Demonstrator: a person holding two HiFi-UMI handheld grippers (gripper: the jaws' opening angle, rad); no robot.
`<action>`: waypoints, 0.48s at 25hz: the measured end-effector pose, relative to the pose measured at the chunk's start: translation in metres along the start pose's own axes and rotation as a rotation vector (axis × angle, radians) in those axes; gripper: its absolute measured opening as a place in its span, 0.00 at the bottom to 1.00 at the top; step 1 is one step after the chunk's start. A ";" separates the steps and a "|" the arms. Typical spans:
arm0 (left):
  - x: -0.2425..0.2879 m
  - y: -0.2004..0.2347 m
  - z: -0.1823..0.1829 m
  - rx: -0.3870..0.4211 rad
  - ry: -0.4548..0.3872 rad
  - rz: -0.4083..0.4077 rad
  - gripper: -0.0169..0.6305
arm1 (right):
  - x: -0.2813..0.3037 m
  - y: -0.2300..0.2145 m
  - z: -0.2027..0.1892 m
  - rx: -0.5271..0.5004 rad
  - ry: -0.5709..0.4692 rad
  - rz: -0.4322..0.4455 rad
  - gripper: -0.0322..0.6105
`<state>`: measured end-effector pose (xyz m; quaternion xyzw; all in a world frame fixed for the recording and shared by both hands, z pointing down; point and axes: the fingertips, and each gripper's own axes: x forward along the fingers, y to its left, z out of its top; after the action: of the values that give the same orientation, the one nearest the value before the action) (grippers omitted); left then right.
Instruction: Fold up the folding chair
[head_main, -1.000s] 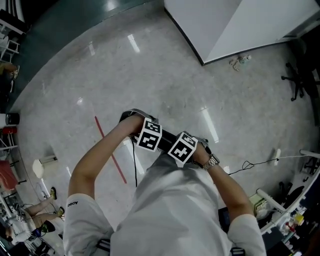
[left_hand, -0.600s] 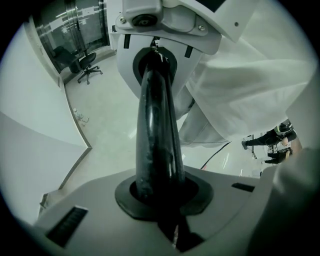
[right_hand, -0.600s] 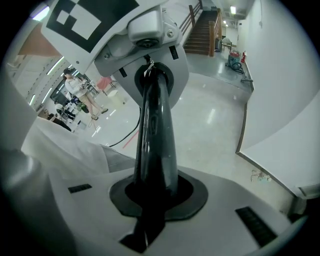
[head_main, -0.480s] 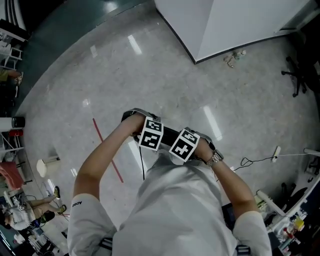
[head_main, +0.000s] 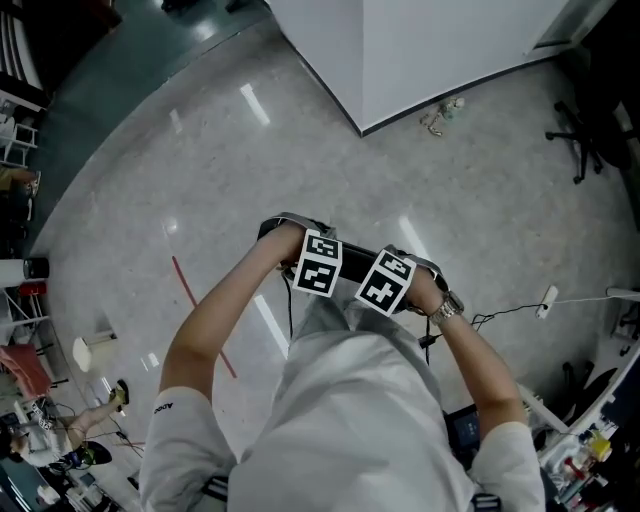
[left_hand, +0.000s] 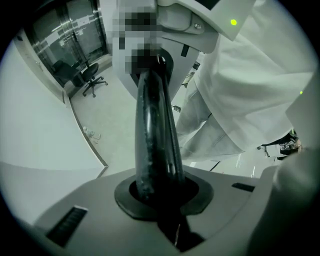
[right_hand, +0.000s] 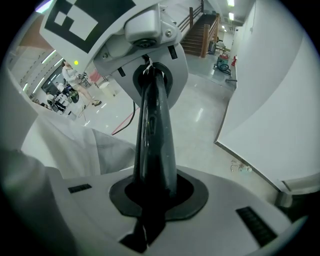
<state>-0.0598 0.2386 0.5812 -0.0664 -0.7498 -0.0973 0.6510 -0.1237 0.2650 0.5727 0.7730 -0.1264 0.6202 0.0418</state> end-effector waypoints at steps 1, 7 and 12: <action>0.002 0.008 0.011 0.010 -0.005 0.000 0.11 | -0.002 -0.007 -0.011 0.007 0.006 -0.004 0.12; 0.008 0.057 0.060 0.050 -0.017 -0.033 0.11 | -0.018 -0.054 -0.060 0.049 0.019 0.006 0.12; 0.012 0.098 0.083 0.044 -0.018 -0.088 0.11 | -0.024 -0.093 -0.082 0.079 0.005 0.026 0.12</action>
<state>-0.1188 0.3527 0.5878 -0.0199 -0.7597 -0.1090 0.6407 -0.1835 0.3761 0.5762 0.7709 -0.1118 0.6270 0.0034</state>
